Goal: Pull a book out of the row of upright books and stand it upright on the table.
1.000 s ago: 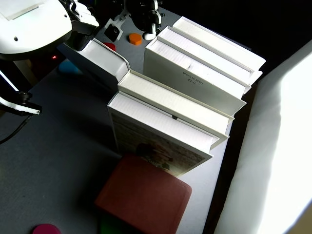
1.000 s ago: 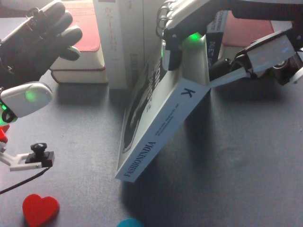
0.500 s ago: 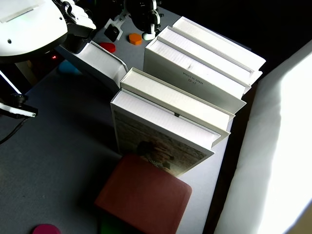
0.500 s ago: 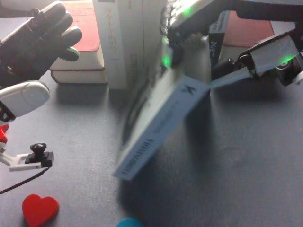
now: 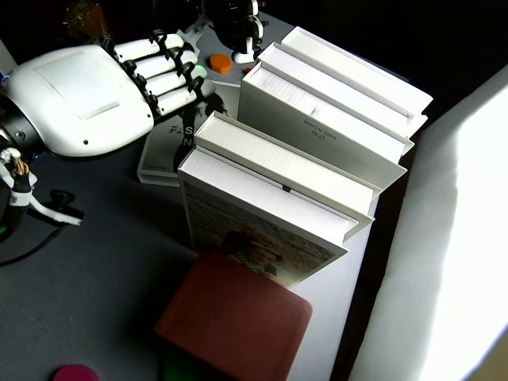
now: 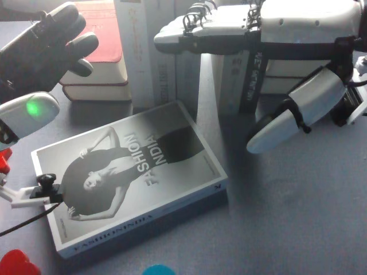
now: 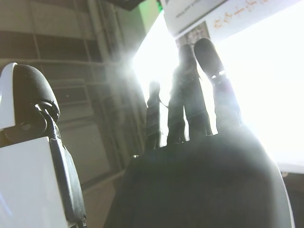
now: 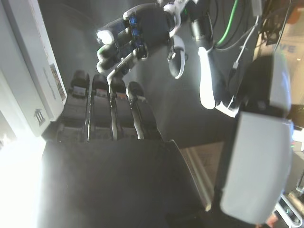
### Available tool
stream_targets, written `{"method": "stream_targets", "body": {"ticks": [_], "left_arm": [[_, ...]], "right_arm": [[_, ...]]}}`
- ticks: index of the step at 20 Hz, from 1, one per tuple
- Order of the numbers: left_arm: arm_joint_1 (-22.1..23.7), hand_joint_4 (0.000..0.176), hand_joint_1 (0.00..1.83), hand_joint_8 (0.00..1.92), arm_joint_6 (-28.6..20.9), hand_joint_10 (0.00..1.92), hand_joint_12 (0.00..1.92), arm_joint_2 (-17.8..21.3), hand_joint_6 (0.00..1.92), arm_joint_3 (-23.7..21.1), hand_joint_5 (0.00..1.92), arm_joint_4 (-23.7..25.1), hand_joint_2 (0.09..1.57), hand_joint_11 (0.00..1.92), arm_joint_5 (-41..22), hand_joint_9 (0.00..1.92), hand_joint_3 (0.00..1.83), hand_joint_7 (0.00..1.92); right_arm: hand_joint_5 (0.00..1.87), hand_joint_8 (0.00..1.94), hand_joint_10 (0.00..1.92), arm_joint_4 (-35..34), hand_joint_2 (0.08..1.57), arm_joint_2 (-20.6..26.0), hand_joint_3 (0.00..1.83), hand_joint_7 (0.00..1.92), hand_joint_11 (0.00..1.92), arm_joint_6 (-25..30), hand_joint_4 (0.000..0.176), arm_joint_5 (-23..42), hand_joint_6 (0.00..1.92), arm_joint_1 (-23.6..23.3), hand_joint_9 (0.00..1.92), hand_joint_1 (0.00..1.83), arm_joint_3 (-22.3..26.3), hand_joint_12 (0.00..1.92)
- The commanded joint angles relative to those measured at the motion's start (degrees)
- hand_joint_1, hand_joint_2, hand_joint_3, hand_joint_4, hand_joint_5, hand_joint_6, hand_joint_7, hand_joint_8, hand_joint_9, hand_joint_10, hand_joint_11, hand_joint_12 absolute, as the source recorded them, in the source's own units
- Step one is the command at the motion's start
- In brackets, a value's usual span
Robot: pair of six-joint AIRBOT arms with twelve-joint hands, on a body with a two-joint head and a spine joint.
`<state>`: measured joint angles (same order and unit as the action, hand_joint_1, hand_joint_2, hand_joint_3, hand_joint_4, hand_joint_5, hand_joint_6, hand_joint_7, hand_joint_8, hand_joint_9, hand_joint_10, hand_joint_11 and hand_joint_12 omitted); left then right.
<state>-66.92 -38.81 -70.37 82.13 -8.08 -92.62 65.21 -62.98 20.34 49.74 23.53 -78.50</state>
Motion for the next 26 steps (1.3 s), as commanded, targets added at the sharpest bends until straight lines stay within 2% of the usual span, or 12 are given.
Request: {"method": "stream_targets", "body": {"ticks": [1,2,4,5,9,10,12,13,14,16,19,26], "left_arm": [[0.02,0.038,0.9,0.01,-0.54,0.01,1.5,0.22,0.0,-0.14,0.29,-1.14,0.9,0.0,-6.74,0.38,0.0,0.25],[-0.04,0.039,0.92,0.01,-0.54,0.01,1.52,0.21,0.0,-0.15,0.3,-1.18,0.9,0.0,-6.74,0.39,0.0,0.27],[-0.16,0.038,0.92,0.0,-0.54,0.01,1.53,0.11,0.0,-0.23,0.29,-1.27,0.91,0.0,-6.74,0.39,0.0,0.25],[-0.17,0.038,0.92,0.0,-0.54,0.01,1.53,0.09,0.0,-0.21,0.29,-1.27,0.91,0.0,-6.74,0.39,0.0,0.25],[-0.08,0.046,0.96,0.0,-0.54,0.0,1.5,0.12,0.0,-0.06,0.29,-1.14,0.86,0.0,-6.73,0.39,0.0,0.23],[0.05,0.039,0.94,0.0,-0.54,0.0,1.5,0.24,0.0,0.03,0.27,-0.98,0.87,0.0,-6.68,0.37,0.0,0.24],[0.23,0.03,0.91,0.01,-0.54,0.01,1.53,0.59,0.0,0.08,0.27,-0.64,0.85,0.0,-6.63,0.38,0.0,0.26],[0.35,0.044,0.92,0.0,-0.54,0.0,1.51,0.58,0.0,0.07,0.25,-0.46,0.83,0.0,-6.57,0.36,0.0,0.24],[0.48,0.057,0.92,0.0,-0.54,0.0,1.48,0.5,0.0,0.05,0.26,-0.35,0.81,0.0,-6.55,0.35,0.0,0.24],[0.61,0.066,0.93,0.0,-0.54,0.0,1.46,0.34,0.0,-0.02,0.25,-0.25,0.82,0.0,-6.54,0.33,0.0,0.15],[0.5,0.059,0.94,0.0,-0.54,0.0,1.44,0.34,0.0,0.0,0.27,-0.27,0.81,0.0,-6.58,0.31,0.0,0.18],[0.53,0.047,0.94,0.0,-0.54,0.0,1.44,-0.26,0.0,0.29,0.25,-0.26,0.84,0.0,-6.33,0.24,0.01,0.14]], "right_arm": [[0.0,0.0,0.0,-4.39,0.81,0.22,0.0,0.0,0.0,0.24,0.11,3.5,0.0,-0.51,0.0,0.72,0.46,0.0],[0.0,0.0,0.0,-4.44,0.78,0.61,0.0,0.0,0.0,0.24,0.128,3.57,0.0,-0.51,0.0,0.78,0.77,0.0],[0.0,0.0,0.0,-5.18,0.75,1.39,0.0,0.0,0.0,0.24,0.057,3.89,0.0,-0.43,0.0,0.79,1.24,0.0],[0.0,0.0,0.0,-5.57,0.75,1.57,0.0,0.0,0.0,0.24,0.057,4.03,0.0,-0.36,0.0,0.79,1.29,0.0],[0.0,0.0,0.0,-12.01,0.83,2.63,0.01,0.0,0.0,-3.15,0.129,6.33,0.0,0.73,0.0,0.83,1.54,0.0],[0.0,0.0,0.0,-14.84,0.83,3.4,0.01,0.0,0.0,-5.54,0.062,7.18,0.0,1.03,0.0,0.68,2.0,0.0],[0.0,0.0,0.0,-21.42,0.83,5.75,0.01,0.0,0.11,-11.53,0.035,8.9,0.0,2.67,0.0,0.65,3.95,0.05],[0.0,0.0,0.0,-25.34,0.81,6.91,0.01,0.0,0.02,-14.28,0.103,10.47,0.0,4.28,0.0,0.74,4.98,0.27],[0.0,0.0,0.0,-28.87,0.82,7.83,0.01,0.0,0.0,-16.7,0.092,12.21,0.0,5.82,0.0,0.73,5.91,0.32],[0.0,0.0,0.01,-35.3,0.84,9.12,0.0,0.02,0.0,-20.38,0.067,15.71,0.0,8.95,0.09,0.66,7.57,1.04],[0.01,0.0,0.01,-38.36,0.78,9.74,0.0,0.08,0.0,-23.17,0.039,17.28,0.0,10.32,0.15,0.76,8.91,1.06],[0.0,0.0,0.0,-41.46,0.77,9.66,0.01,0.06,0.0,-25.24,0.07,19.27,0.0,12.41,0.12,0.78,9.56,1.03]]}}
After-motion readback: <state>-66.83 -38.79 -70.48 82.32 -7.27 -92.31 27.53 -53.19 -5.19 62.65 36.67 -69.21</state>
